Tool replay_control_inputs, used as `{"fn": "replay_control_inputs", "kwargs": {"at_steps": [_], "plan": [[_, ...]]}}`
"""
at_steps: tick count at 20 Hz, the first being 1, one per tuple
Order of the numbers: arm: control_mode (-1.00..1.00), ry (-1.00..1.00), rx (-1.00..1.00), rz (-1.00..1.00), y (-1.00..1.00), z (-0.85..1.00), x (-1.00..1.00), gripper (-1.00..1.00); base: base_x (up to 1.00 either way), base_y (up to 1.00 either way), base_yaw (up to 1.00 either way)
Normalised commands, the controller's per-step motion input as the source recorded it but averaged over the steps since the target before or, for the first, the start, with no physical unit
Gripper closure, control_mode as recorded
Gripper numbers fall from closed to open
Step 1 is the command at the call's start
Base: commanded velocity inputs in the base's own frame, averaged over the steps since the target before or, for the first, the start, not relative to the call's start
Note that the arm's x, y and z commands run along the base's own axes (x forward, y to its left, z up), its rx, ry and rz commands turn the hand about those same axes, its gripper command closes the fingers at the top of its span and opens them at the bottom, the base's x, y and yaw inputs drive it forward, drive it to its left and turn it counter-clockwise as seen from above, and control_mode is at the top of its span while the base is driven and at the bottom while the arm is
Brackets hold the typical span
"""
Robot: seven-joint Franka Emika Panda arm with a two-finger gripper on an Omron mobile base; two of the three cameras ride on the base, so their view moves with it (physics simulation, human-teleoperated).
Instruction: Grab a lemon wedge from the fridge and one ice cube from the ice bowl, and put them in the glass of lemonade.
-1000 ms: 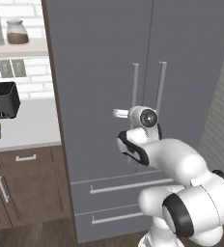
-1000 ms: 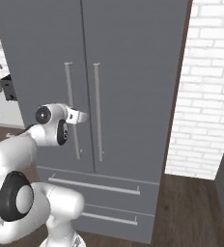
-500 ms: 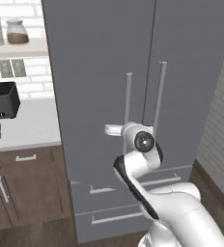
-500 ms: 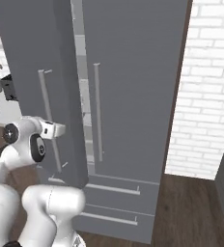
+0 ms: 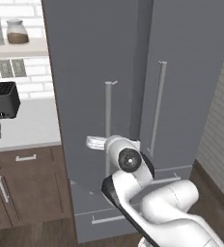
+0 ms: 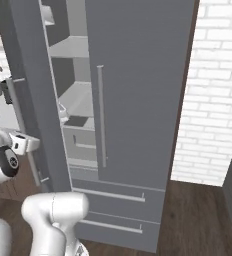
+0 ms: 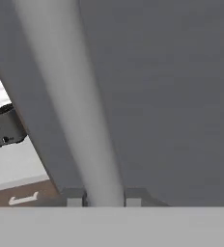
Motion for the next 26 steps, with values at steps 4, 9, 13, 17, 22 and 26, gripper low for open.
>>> {"fn": "replay_control_inputs", "kwargs": {"at_steps": [4, 9, 13, 17, 22, 26], "plan": [[-1.00, 0.07, 0.00, 0.01, 0.72, 0.49, -0.49, 1.00, 0.00, 0.00, 0.00], [-1.00, 0.05, 0.00, 0.00, 0.60, 0.58, -0.30, 1.00, 0.00, 0.00, 0.00], [-1.00, 0.02, 0.00, 0.00, 0.38, 0.59, -0.44, 1.00, 0.00, 0.00, 0.00], [-1.00, -0.11, 0.00, 0.00, -0.18, 0.48, -0.80, 1.00, 0.00, 0.00, 0.00], [-1.00, -0.17, 0.40, -0.09, -0.97, 0.45, -0.58, 1.00, 0.00, 0.00, 0.00], [-1.00, -0.12, 0.75, -0.05, -1.00, 0.56, -0.33, 1.00, 0.00, 0.00, 0.00]]}}
